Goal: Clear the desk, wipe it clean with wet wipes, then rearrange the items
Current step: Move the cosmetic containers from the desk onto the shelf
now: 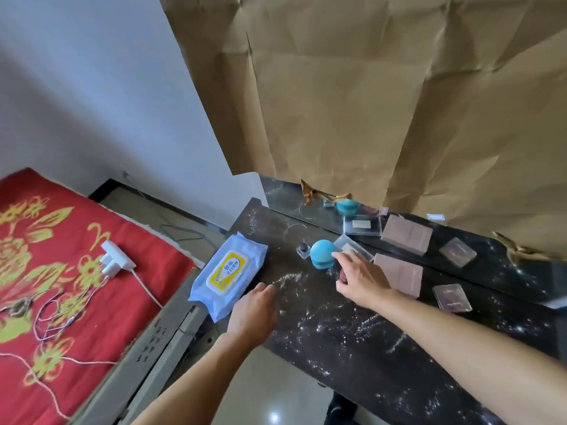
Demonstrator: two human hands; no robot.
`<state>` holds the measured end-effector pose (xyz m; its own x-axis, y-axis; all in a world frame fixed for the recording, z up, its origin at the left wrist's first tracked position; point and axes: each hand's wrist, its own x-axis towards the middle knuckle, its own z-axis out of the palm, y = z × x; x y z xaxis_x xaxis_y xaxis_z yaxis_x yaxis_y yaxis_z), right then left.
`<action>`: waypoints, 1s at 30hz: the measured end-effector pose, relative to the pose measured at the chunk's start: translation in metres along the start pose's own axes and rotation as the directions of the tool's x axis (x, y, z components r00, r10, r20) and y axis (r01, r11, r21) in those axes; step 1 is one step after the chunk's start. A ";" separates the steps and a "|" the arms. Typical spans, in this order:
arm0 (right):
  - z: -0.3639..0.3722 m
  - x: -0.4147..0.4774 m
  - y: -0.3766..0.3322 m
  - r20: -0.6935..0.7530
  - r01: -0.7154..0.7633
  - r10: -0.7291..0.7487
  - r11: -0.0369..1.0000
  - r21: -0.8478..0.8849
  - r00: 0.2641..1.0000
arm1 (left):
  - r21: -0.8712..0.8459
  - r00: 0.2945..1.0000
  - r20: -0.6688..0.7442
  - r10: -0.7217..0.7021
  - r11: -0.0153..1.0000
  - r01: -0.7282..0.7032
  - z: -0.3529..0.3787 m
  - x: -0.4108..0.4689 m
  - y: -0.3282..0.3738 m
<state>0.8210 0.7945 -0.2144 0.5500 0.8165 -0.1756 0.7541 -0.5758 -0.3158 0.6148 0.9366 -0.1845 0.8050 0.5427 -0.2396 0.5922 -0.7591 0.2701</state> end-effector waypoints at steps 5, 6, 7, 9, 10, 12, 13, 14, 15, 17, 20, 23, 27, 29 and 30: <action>0.007 0.052 -0.007 0.063 -0.047 0.049 0.998 -0.034 0.997 | -0.014 1.000 0.012 0.008 1.000 -0.008 -0.003 0.041 -0.022; 0.010 0.059 -0.009 0.082 -0.060 0.062 0.998 -0.034 0.995 | -0.027 0.999 0.014 0.032 0.999 -0.032 -0.003 0.050 -0.027; 0.012 0.066 -0.011 0.102 -0.065 0.069 0.997 -0.041 0.992 | -0.043 0.998 0.019 0.053 0.998 -0.052 -0.003 0.060 -0.032; 0.017 0.078 -0.017 0.139 -0.077 0.086 0.995 -0.066 0.987 | -0.075 0.995 0.033 0.095 0.993 -0.092 -0.005 0.080 -0.042; 0.019 0.082 -0.020 0.151 -0.096 0.106 0.993 -0.076 0.983 | -0.087 0.991 0.045 0.124 0.989 -0.120 -0.006 0.091 -0.046; 0.023 0.087 -0.025 0.162 -0.150 0.162 0.985 -0.083 0.973 | -0.090 0.980 0.077 0.184 0.980 -0.177 -0.011 0.113 -0.054; 0.025 0.089 -0.026 0.155 -0.174 0.185 0.981 -0.082 0.970 | -0.074 0.972 0.100 0.211 0.976 -0.204 -0.013 0.124 -0.057; 0.026 0.090 -0.028 0.140 -0.191 0.201 0.978 -0.080 0.970 | -0.056 0.963 0.124 0.239 0.971 -0.233 -0.017 0.136 -0.059; 0.026 0.090 -0.029 0.122 -0.204 0.212 0.976 -0.074 0.970 | -0.043 0.952 0.152 0.266 0.964 -0.263 -0.019 0.147 -0.061; 0.025 0.087 -0.030 0.072 -0.234 0.236 0.971 -0.042 0.969 | -0.037 0.927 0.191 0.324 0.946 -0.323 -0.022 0.169 -0.061; 0.021 0.072 -0.032 0.006 -0.319 0.320 0.946 0.046 0.948 | -0.012 0.898 0.237 0.371 0.925 -0.379 -0.020 0.193 -0.052; 0.018 0.046 -0.035 -0.060 -0.387 0.396 0.914 0.126 0.916 | -0.001 0.848 0.312 0.429 0.892 -0.452 -0.009 0.204 -0.032; 0.019 0.004 -0.037 -0.074 -0.519 0.535 0.839 0.163 0.842 | 0.041 0.762 0.406 0.503 0.823 -0.566 0.014 0.213 -0.009; 0.024 -0.018 -0.038 -0.097 -0.561 0.580 0.811 0.170 0.809 | 0.077 0.744 0.422 0.518 0.797 -0.599 0.025 0.217 -0.004; 0.028 -0.028 -0.038 -0.110 -0.572 0.594 0.800 0.179 0.796 | 0.090 0.741 0.417 0.526 0.787 -0.610 0.029 0.219 -0.003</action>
<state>0.7667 0.7944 -0.2233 0.9260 0.3035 -0.2246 0.2244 -0.9208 -0.3191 0.7883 1.0469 -0.2644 0.8933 -0.1476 -0.4245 -0.0282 -0.9611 0.2748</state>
